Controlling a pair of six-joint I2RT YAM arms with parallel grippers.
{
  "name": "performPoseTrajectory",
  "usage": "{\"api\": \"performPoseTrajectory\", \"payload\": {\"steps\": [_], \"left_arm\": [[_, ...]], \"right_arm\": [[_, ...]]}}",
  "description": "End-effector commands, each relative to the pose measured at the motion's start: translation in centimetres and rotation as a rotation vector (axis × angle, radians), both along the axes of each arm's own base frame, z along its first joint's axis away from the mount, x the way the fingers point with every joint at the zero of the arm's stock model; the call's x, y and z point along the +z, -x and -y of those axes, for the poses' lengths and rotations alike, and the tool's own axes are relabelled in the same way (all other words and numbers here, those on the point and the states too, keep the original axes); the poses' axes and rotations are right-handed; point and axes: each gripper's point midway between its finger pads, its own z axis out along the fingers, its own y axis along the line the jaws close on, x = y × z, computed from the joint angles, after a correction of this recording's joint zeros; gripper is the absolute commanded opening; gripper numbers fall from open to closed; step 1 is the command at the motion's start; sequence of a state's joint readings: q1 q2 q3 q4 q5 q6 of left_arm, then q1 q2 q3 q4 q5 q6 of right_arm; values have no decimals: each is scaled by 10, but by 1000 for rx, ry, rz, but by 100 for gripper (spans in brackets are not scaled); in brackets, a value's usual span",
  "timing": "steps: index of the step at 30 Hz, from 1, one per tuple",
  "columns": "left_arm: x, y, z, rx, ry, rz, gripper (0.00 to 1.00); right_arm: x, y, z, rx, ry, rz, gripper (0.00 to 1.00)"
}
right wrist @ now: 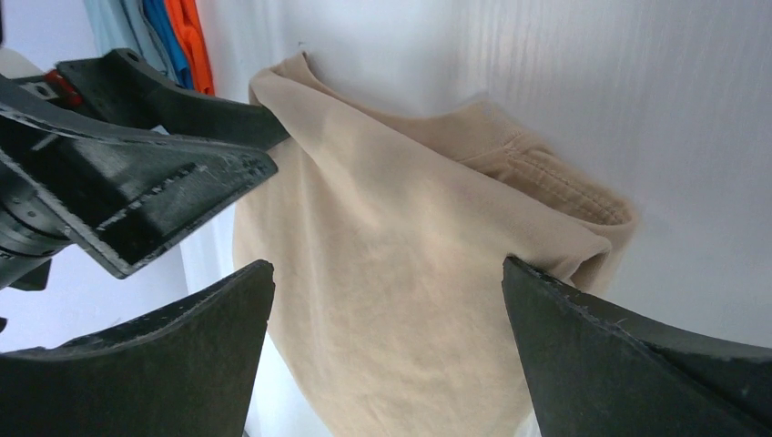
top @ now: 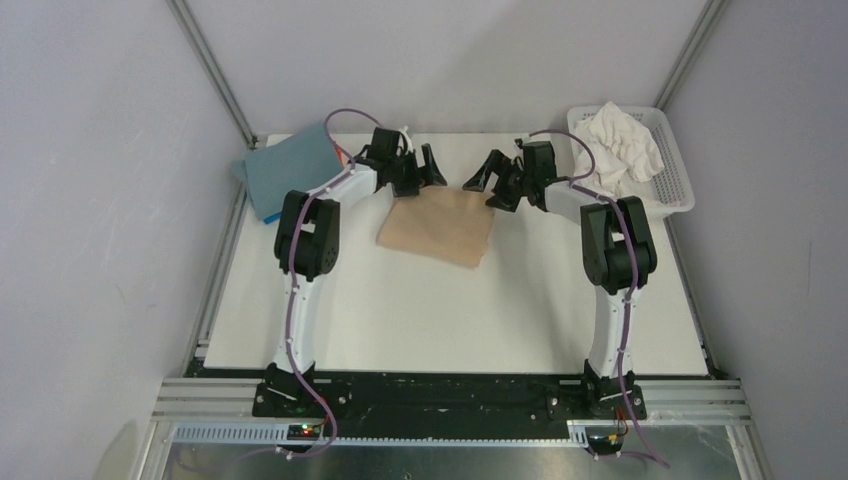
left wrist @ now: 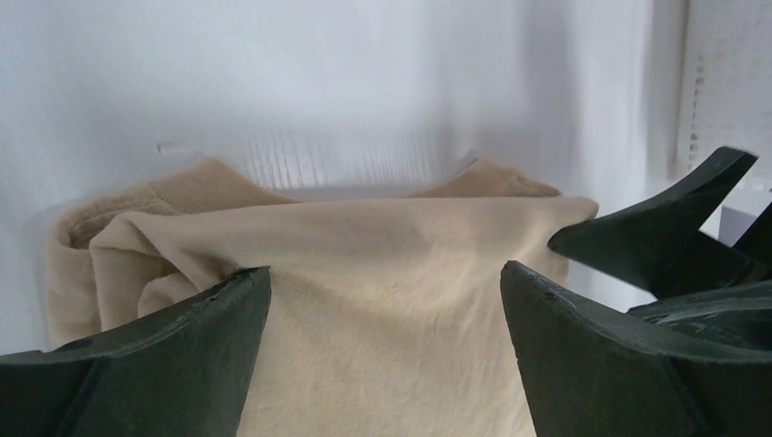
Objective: Fold and stack the t-shirts
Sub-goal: Fold the long partially folded tshirt into a neat square
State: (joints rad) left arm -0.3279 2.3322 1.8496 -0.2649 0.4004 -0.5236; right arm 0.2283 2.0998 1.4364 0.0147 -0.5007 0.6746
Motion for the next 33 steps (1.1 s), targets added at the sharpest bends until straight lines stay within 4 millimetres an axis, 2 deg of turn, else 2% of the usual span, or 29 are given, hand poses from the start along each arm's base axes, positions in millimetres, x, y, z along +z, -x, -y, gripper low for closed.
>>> {"api": "performPoseTrajectory", "payload": {"steps": [1, 3, 5, 8, 9, 10, 13, 14, 15, 16, 17, 18, 19, 20, 23, 24, 25, 26, 27, 28, 30, 31, 32, 33], "left_arm": [[4, -22, 0, 51, 12, 6, 100], [-18, -12, 0, 63, 9, -68, 100], [-32, 2, -4, 79, 24, -145, 100], [-32, 27, -11, 91, 8, -189, 100], [-26, 40, -15, 87, -11, -184, 100], [-23, 44, -20, 104, -40, -170, 100], [-12, 82, -29, 109, -105, -157, 100], [-12, 91, -30, 111, -119, -159, 100], [-14, 108, -33, 122, -148, -167, 100], [-27, 125, -39, 128, -173, -195, 100], [-18, 132, -38, 145, -183, -169, 100], [-30, 147, -43, 152, -204, -190, 100], [-22, 152, -42, 160, -199, -170, 100], [-26, 159, -44, 161, -203, -177, 100], [-3, 157, -42, 159, -181, -119, 100], [14, 153, -38, 153, -158, -81, 100], [23, 151, -36, 148, -146, -63, 100], [40, 149, -32, 134, -120, -29, 100], [50, 150, -30, 129, -109, -10, 100], [65, 155, -27, 120, -96, 26, 100], [80, 170, -20, 96, -85, 62, 100], [77, 179, -19, 83, -84, 57, 100], [84, 190, -9, 44, -61, 64, 100], [77, 199, -7, 27, -61, 53, 100]], "right_arm": [[-10, -15, 5, -19, 35, -14, 99], [-19, -15, 6, -25, 44, -31, 100], [-31, -13, 10, -42, 61, -68, 99], [-48, -2, 15, -48, 77, -137, 100], [-51, 6, 16, -48, 80, -156, 100], [-51, 11, 17, -47, 82, -166, 99], [-56, 38, 17, -37, 87, -204, 100], [-56, 43, 16, -28, 80, -205, 99], [-59, 56, 14, -16, 81, -222, 99], [-59, 63, 11, -2, 78, -227, 99], [-60, 75, 12, 4, 82, -236, 99], [-59, 81, 10, 11, 83, -237, 99], [-57, 92, 11, 12, 85, -240, 99], [-55, 95, 11, 8, 94, -227, 99], [-30, 100, 17, -12, 124, -167, 99], [-12, 98, 17, -17, 117, -126, 99], [-4, 97, 19, -26, 119, -110, 99], [17, 96, 20, -34, 109, -65, 99], [23, 99, 20, -39, 119, -56, 99], [41, 102, 20, -33, 120, -15, 99], [55, 116, 17, -13, 143, 5, 100], [54, 127, 13, 1, 157, -8, 99], [55, 137, 12, 9, 150, -13, 99], [56, 146, 4, 27, 124, -25, 99]]}}
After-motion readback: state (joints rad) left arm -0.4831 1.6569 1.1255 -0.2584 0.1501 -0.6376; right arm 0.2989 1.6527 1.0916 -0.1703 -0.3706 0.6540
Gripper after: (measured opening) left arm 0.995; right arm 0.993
